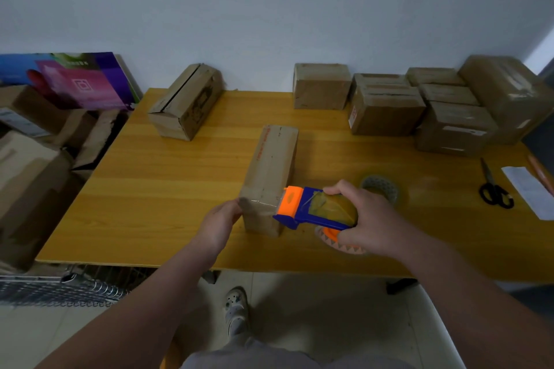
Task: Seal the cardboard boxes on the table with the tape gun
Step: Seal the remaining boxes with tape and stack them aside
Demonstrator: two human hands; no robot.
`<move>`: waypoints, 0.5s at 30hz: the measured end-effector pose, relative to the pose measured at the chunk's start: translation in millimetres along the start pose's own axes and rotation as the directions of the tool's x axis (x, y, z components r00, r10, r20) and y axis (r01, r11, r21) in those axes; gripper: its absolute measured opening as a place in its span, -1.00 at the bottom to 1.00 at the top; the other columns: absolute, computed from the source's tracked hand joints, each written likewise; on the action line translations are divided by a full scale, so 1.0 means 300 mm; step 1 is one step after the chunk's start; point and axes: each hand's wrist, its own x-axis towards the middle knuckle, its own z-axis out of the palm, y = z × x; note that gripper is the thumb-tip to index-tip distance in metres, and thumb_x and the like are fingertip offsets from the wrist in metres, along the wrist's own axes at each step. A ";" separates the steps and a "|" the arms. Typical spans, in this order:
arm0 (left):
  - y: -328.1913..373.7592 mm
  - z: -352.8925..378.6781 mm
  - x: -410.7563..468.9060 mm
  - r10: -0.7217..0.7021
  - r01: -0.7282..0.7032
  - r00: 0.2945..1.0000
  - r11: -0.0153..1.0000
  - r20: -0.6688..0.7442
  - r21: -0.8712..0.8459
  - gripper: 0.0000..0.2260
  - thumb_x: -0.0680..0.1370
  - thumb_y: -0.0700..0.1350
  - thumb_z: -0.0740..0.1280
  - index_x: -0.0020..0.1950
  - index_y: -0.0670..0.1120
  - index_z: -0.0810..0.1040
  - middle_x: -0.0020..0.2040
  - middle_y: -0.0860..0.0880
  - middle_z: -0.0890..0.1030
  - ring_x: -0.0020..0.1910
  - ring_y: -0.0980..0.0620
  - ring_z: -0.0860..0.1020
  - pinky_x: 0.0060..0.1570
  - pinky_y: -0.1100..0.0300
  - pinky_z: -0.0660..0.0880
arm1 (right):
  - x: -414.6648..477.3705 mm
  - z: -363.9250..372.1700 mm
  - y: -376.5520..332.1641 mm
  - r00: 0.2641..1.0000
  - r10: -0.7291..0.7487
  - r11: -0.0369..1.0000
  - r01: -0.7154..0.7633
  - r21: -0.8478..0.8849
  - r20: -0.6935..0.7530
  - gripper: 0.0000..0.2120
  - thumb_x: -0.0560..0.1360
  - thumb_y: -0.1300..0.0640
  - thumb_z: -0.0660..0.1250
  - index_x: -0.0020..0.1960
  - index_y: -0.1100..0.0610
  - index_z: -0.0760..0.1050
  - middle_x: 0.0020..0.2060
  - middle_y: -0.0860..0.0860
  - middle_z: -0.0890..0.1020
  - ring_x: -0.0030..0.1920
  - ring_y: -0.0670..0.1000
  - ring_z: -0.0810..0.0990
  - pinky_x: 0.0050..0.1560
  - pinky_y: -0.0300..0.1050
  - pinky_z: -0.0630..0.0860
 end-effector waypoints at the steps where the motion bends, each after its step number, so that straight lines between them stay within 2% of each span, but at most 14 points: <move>1: 0.022 -0.001 -0.034 0.065 -0.065 0.998 0.993 0.007 0.098 -0.76 0.52 0.06 0.29 0.17 0.15 0.57 0.34 0.09 0.45 0.27 0.11 0.41 0.09 0.11 0.41 | 0.000 0.002 0.003 1.000 -0.002 1.000 0.002 0.004 0.000 -0.31 0.33 0.06 0.54 0.33 -0.16 0.26 0.14 -0.10 0.39 0.11 -0.08 0.44 -0.17 -0.29 0.40; 2: 0.070 0.008 -0.096 0.105 -0.096 0.994 0.983 -0.045 0.155 -0.65 0.56 0.04 0.24 0.35 0.16 0.44 0.40 0.12 0.34 0.35 0.10 0.33 0.22 0.07 0.37 | -0.001 0.004 0.005 1.000 -0.003 1.000 0.003 0.005 -0.001 -0.31 0.33 0.06 0.54 0.33 -0.16 0.26 0.14 -0.10 0.39 0.11 -0.08 0.44 -0.16 -0.28 0.40; 3: 0.112 0.025 -0.169 0.222 -0.190 0.969 0.950 -0.108 0.248 -0.54 0.61 -0.02 0.21 0.51 0.05 0.25 0.46 0.10 0.23 0.43 0.07 0.24 0.36 0.05 0.28 | -0.003 0.005 0.005 1.000 -0.005 1.000 0.005 0.006 -0.004 -0.31 0.33 0.06 0.54 0.33 -0.17 0.26 0.14 -0.11 0.39 0.10 -0.09 0.45 -0.16 -0.28 0.41; 4: 0.142 0.036 -0.230 0.371 -0.301 0.917 0.885 -0.146 0.355 -0.46 0.62 -0.07 0.20 0.56 -0.03 0.09 0.52 0.05 0.14 0.50 0.04 0.14 0.45 0.06 0.16 | -0.004 0.006 0.005 1.000 -0.007 1.000 0.007 0.009 -0.008 -0.32 0.34 0.07 0.53 0.33 -0.17 0.26 0.13 -0.12 0.39 0.09 -0.10 0.45 -0.17 -0.29 0.42; 5: 0.159 0.050 -0.268 0.482 -0.350 0.864 0.783 -0.145 0.515 -0.39 0.62 -0.09 0.22 0.57 -0.07 -0.02 0.56 0.01 0.03 0.54 0.03 0.02 0.49 0.09 0.04 | -0.005 0.007 0.003 1.000 -0.008 1.000 0.008 0.012 -0.010 -0.32 0.34 0.06 0.53 0.33 -0.17 0.26 0.11 -0.13 0.38 0.08 -0.12 0.45 -0.18 -0.30 0.42; 6: 0.176 0.063 -0.302 0.570 -0.380 0.818 0.634 -0.075 0.673 -0.34 0.60 -0.08 0.23 0.57 -0.07 -0.10 0.58 -0.02 -0.07 0.55 0.03 -0.08 0.51 0.10 -0.06 | -0.006 0.008 0.002 1.000 -0.005 1.000 0.006 0.016 -0.009 -0.32 0.34 0.06 0.53 0.32 -0.19 0.25 0.11 -0.14 0.37 0.09 -0.12 0.45 -0.19 -0.31 0.43; 7: 0.173 0.072 -0.288 0.594 -0.396 0.804 0.514 0.016 0.761 -0.29 0.59 -0.06 0.24 0.57 -0.07 -0.16 0.58 -0.04 -0.14 0.54 0.03 -0.16 0.51 0.11 -0.13 | -0.007 0.008 0.000 1.000 -0.002 1.000 0.002 0.019 -0.008 -0.33 0.35 0.05 0.53 0.32 -0.20 0.25 0.11 -0.15 0.37 0.10 -0.12 0.45 -0.18 -0.30 0.45; 9: 0.179 0.087 -0.268 0.547 -0.345 0.832 0.387 0.088 0.855 -0.24 0.57 -0.03 0.23 0.56 -0.07 -0.25 0.56 -0.05 -0.24 0.53 0.02 -0.24 0.49 0.13 -0.21 | -0.009 0.011 0.001 1.000 0.003 1.000 -0.003 0.023 -0.011 -0.33 0.35 0.04 0.53 0.31 -0.23 0.24 0.12 -0.15 0.37 0.13 -0.10 0.44 -0.14 -0.27 0.49; 11: 0.185 0.096 -0.257 0.551 -0.354 0.821 0.282 0.151 0.892 -0.22 0.56 -0.03 0.22 0.55 -0.08 -0.29 0.56 -0.05 -0.28 0.52 0.02 -0.28 0.48 0.14 -0.26 | -0.009 0.017 0.005 1.000 -0.002 1.000 0.002 0.025 -0.021 -0.32 0.34 0.02 0.53 0.30 -0.24 0.23 0.14 -0.13 0.38 0.16 -0.09 0.43 -0.07 -0.20 0.52; 15: 0.210 0.105 -0.251 0.550 -0.452 0.782 0.174 0.295 0.875 -0.21 0.53 -0.04 0.22 0.55 -0.08 -0.28 0.56 -0.05 -0.27 0.52 0.05 -0.29 0.42 0.19 -0.36 | -0.007 0.020 0.014 0.999 -0.002 1.000 0.003 0.006 -0.039 -0.33 0.33 0.00 0.53 0.29 -0.24 0.23 0.19 -0.10 0.39 0.17 -0.07 0.41 -0.02 -0.16 0.51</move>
